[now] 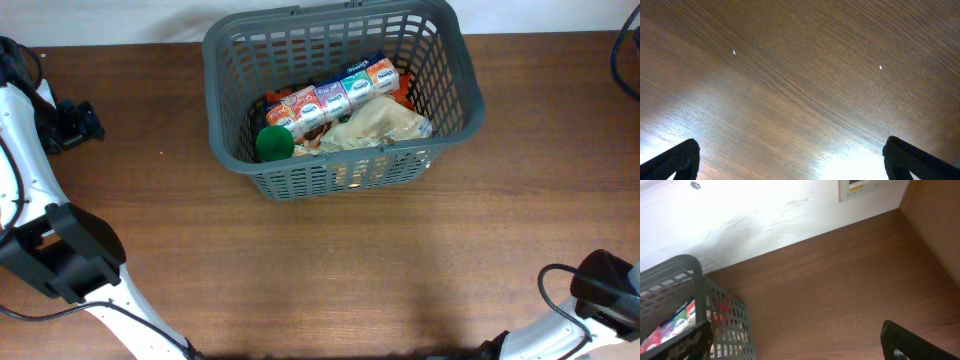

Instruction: Pack container

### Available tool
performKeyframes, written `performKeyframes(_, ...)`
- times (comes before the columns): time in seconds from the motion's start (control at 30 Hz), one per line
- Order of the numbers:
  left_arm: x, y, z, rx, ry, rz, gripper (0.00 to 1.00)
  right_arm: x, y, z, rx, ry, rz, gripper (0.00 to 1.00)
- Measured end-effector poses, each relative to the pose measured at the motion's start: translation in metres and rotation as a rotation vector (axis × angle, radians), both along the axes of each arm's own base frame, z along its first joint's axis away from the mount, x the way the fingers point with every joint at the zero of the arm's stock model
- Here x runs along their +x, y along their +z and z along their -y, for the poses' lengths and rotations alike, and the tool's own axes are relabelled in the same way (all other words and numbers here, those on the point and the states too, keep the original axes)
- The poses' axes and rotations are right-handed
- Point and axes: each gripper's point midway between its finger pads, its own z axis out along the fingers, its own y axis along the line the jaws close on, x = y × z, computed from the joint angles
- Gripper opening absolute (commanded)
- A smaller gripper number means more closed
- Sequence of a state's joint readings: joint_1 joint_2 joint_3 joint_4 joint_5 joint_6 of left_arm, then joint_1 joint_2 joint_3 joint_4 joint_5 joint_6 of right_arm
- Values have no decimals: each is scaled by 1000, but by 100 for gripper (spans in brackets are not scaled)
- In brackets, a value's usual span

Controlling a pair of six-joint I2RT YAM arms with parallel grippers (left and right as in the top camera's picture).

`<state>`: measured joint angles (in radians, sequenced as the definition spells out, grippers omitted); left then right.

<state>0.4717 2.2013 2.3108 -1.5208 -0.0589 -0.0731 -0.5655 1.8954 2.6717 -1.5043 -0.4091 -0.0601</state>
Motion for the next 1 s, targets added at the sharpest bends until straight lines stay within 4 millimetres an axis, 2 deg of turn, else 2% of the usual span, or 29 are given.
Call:
performKeyframes(0.1, 0, 0, 0, 0, 0, 0, 99, -4, 10, -19, -12, 35, 20, 99)
performKeyframes(0.17, 0, 0, 0, 0, 0, 0, 99, -16, 23, -37, -27, 59, 46, 99)
performKeyframes(0.27, 0, 0, 0, -1, 0, 0, 99, -51, 43, -58, -74, 55, 81, 99)
performKeyframes(0.3, 0, 0, 0, 0, 0, 1, 99, -74, 48, -66, -96, 36, 88, 99)
performKeyframes(0.33, 0, 0, 0, -1, 0, 1, 99, -85, 50, -70, -107, 28, 92, 99)
performKeyframes(0.4, 0, 0, 0, -3, 0, 1, 99, -121, 51, -82, -151, -3, 116, 99)
performKeyframes(0.53, 0, 0, 1, -3, -1, 1, 99, -159, 76, -99, -321, -35, 361, 99)
performKeyframes(0.6, 0, 0, 1, -3, 0, 2, 99, -172, 76, -109, -372, -30, 465, 99)
performKeyframes(0.67, 0, 0, 0, -2, 0, 1, 99, -184, 60, -120, -393, -13, 538, 99)
performKeyframes(0.77, 0, 0, 0, -2, 0, 1, 99, -197, 17, -137, -390, 43, 590, 99)
performKeyframes(0.83, 0, 0, 0, -2, 0, 2, 99, -201, -19, -148, -373, 93, 598, 99)
performKeyframes(0.97, 0, 0, 0, -2, 0, 2, 99, -198, -107, -163, -334, 179, 548, 99)
performKeyframes(1.0, 0, 0, 1, -3, 0, 2, 99, -194, -141, -165, -323, 199, 506, 99)
